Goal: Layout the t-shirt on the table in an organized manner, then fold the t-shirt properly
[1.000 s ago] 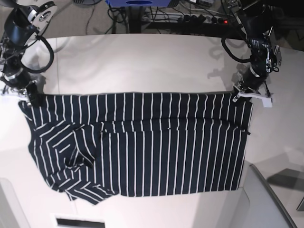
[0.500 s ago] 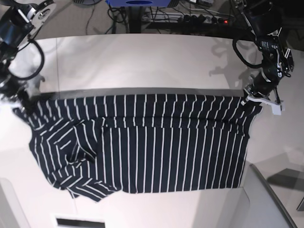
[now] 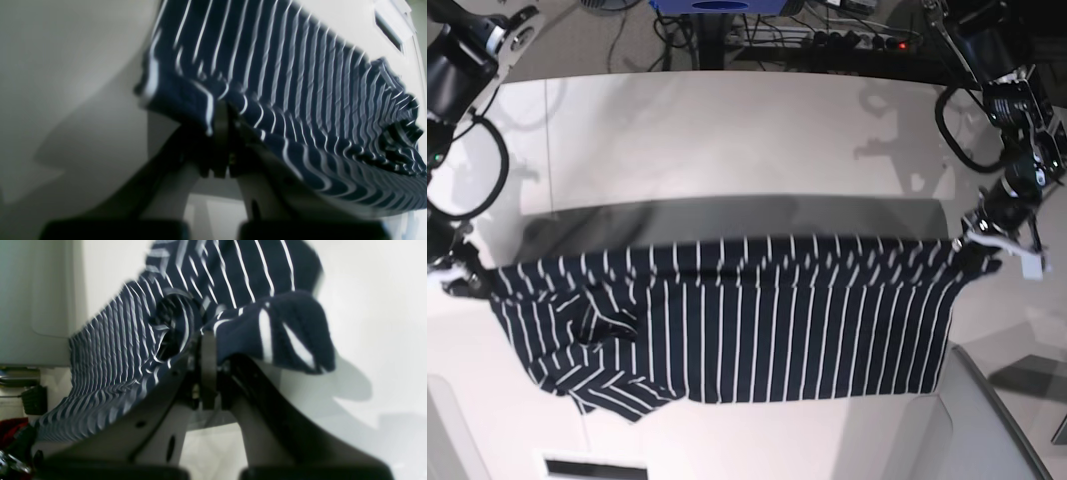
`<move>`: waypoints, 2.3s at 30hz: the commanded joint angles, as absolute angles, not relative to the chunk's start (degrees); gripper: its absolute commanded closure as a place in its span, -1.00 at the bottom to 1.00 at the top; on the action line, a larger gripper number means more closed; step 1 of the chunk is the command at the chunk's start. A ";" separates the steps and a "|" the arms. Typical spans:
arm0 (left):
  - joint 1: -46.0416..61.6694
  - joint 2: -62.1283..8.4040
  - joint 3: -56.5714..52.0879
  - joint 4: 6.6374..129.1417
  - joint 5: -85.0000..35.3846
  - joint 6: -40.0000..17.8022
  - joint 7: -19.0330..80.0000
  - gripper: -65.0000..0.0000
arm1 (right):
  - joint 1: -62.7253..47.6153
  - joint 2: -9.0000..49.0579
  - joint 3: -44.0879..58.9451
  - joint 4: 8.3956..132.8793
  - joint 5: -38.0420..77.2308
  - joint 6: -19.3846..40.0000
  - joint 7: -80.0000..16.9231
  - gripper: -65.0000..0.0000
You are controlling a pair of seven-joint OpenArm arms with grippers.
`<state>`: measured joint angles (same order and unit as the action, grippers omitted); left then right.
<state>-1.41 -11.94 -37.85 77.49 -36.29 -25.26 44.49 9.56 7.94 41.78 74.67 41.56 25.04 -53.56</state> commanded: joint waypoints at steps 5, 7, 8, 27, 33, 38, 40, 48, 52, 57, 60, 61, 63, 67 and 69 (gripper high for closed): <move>-1.98 -13.05 -38.37 80.84 -37.32 -25.01 44.62 1.00 | 11.21 9.36 41.98 78.37 42.51 25.19 -54.99 1.00; -1.80 -12.97 -38.37 80.84 -37.14 -25.01 44.70 1.00 | 11.12 9.36 41.98 78.55 42.33 25.19 -54.99 1.00; -1.71 -12.88 -38.37 80.66 -37.05 -25.01 44.70 1.00 | 10.86 9.36 41.98 78.55 42.33 25.19 -54.99 1.00; 1.36 -12.70 -41.71 81.45 -37.05 -24.92 44.53 1.00 | 8.66 9.27 41.98 78.46 42.33 25.10 -57.01 1.00; 5.32 -12.79 -41.98 81.45 -37.05 -24.92 44.44 1.00 | 4.79 9.19 41.98 78.99 42.68 25.10 -57.36 1.00; 7.43 -12.79 -41.63 81.45 -37.05 -25.01 44.26 1.00 | 3.47 9.10 41.98 78.90 42.68 25.19 -57.01 1.00; 6.37 -13.14 -41.80 82.15 -37.32 -25.01 44.35 1.00 | 4.97 9.10 41.98 79.34 42.68 25.19 -57.36 1.00; 4.09 -13.14 -41.98 86.02 -37.05 -24.92 44.70 1.00 | 8.75 9.19 41.98 82.59 42.33 25.19 -60.18 1.00; 6.02 -12.79 -41.98 81.45 -36.97 -24.92 44.35 1.00 | 5.41 9.10 41.98 80.84 42.59 25.19 -58.77 1.00; 7.52 -12.97 -41.98 80.04 -36.97 -25.10 44.26 1.00 | 3.03 9.10 41.98 80.66 42.68 25.19 -58.59 1.00; 8.04 -12.88 -41.98 80.22 -36.97 -25.10 44.26 1.00 | 1.54 9.01 41.98 80.75 42.77 25.19 -58.51 1.00; 8.04 -12.88 -41.98 80.04 -36.97 -25.10 44.26 1.00 | 1.10 9.01 41.98 80.66 42.77 25.19 -58.33 1.00; 9.01 -13.05 -41.98 79.87 -36.97 -25.10 44.26 1.00 | 0.13 9.01 42.07 80.66 42.77 25.27 -58.15 1.00; 10.24 -13.05 -41.98 80.13 -36.97 -25.10 44.18 1.00 | -1.71 9.01 42.24 80.66 42.77 25.45 -58.07 1.00; 10.86 -13.05 -41.98 80.22 -36.97 -25.10 44.18 1.00 | -2.95 9.01 42.15 80.57 42.77 25.45 -56.92 1.00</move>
<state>11.00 -11.75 -41.47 79.02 -36.49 -25.43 45.74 -3.18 7.70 41.78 79.66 42.28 25.45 -58.24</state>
